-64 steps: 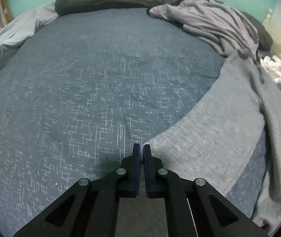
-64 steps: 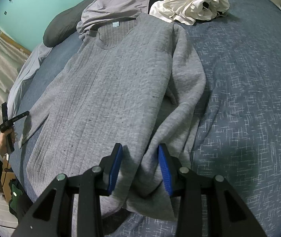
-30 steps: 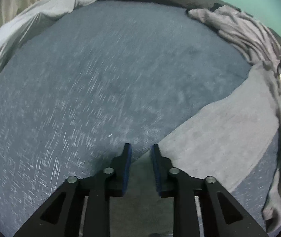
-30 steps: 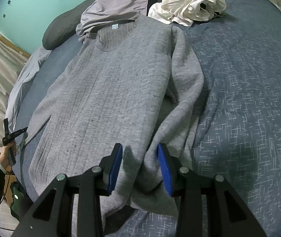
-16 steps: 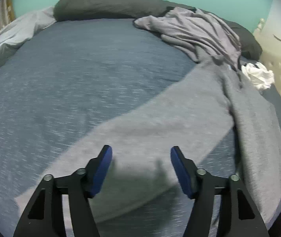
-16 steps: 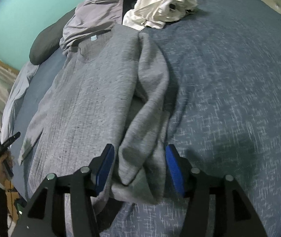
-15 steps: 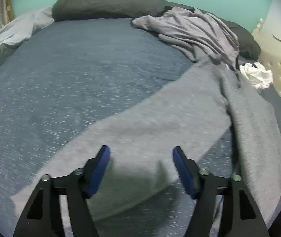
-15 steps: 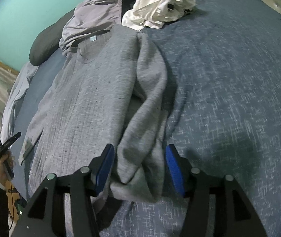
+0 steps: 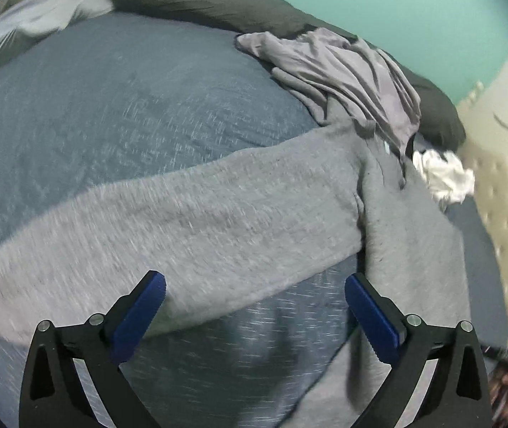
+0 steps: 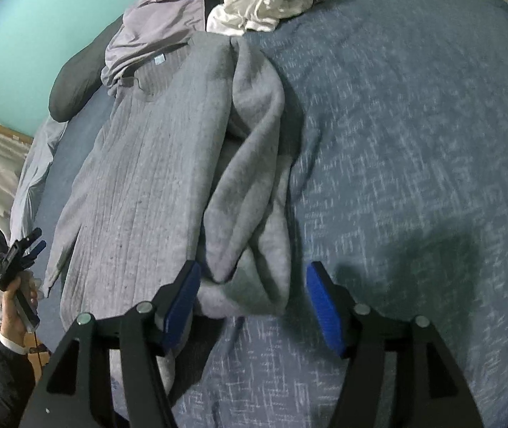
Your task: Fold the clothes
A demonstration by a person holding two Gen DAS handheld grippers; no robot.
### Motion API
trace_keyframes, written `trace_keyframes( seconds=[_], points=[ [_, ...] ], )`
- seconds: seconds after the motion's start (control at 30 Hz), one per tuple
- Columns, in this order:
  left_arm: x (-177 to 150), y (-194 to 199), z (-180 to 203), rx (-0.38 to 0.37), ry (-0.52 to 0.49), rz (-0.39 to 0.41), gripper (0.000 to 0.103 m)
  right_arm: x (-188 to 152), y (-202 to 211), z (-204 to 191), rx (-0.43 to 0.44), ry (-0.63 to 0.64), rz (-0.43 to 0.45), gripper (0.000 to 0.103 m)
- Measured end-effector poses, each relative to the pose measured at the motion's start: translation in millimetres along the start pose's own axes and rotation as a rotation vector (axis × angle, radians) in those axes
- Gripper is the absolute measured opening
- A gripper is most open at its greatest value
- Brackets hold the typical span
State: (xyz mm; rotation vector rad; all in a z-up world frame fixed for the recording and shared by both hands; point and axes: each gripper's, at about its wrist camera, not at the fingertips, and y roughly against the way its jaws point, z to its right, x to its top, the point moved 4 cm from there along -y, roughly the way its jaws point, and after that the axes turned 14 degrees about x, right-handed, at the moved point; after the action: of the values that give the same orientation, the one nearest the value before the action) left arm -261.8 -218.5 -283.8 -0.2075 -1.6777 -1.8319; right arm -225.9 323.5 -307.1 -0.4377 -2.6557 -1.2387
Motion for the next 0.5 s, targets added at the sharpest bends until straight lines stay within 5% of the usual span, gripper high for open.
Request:
trace_keyframes(
  seconds=[0.4, 0.5],
  points=[
    [-19, 0, 13, 0.033, 0.03, 0.052, 0.103, -17, -19, 3, 0.014, -0.02, -0.034, 0.063],
    [-21, 0, 20, 0.033, 0.018, 0.076, 0.103, -16, -22, 2, 0.017, -0.006, -0.03, 0.051]
  ],
)
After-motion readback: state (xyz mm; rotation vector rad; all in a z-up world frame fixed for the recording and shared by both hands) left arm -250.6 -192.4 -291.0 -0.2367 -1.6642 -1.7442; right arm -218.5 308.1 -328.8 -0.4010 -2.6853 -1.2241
